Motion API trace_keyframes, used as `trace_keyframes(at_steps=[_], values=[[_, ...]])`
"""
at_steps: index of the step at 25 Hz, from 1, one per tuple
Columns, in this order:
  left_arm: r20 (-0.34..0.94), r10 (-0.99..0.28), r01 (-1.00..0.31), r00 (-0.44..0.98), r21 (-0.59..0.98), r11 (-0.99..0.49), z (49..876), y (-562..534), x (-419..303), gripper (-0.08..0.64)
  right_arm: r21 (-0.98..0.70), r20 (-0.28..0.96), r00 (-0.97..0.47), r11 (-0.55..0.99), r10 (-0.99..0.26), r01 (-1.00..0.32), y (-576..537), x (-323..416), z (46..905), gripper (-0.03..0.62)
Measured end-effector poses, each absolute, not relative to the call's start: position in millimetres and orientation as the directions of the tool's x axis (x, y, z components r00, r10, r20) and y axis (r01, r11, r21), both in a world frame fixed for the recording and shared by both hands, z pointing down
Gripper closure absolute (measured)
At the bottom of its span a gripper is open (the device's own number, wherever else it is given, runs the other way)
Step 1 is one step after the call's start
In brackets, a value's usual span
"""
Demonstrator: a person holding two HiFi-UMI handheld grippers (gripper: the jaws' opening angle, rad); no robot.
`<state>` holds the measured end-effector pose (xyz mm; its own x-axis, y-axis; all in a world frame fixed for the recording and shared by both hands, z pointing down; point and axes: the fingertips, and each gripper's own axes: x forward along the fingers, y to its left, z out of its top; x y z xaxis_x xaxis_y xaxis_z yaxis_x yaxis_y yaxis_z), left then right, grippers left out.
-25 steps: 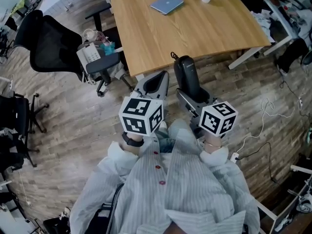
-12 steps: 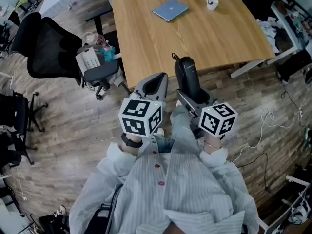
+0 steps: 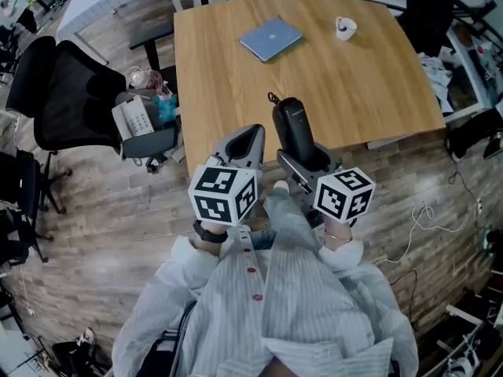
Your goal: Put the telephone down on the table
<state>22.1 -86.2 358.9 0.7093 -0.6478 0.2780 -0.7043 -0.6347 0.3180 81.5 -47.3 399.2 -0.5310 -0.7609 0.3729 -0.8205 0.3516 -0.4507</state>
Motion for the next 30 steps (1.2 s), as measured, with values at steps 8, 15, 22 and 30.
trace_keyframes(at_steps=[8, 15, 22, 30], values=[[0.285, -0.682, -0.738, 0.674, 0.312, -0.599, 348.1, -140.5, 65.9, 0.551, -0.445, 0.376, -0.573, 0.4, -0.728, -0.801, -101.8, 126.3, 386.8, 0.302], [0.277, -0.725, -0.773, 0.63, 0.309, -0.554, 344.0, -179.1, 93.5, 0.552, -0.435, 0.37, -0.611, 0.451, -0.699, -0.779, -143.9, 158.7, 380.6, 0.302], [0.279, -0.771, -0.814, 0.572, 0.312, -0.49, 349.4, -202.5, 97.7, 0.552, -0.436, 0.379, -0.65, 0.492, -0.659, -0.753, -165.0, 172.1, 387.3, 0.302], [0.294, -0.788, -0.834, 0.541, 0.309, -0.457, 356.2, -214.8, 88.7, 0.551, -0.451, 0.384, -0.672, 0.506, -0.633, -0.735, -181.1, 166.4, 394.3, 0.302]])
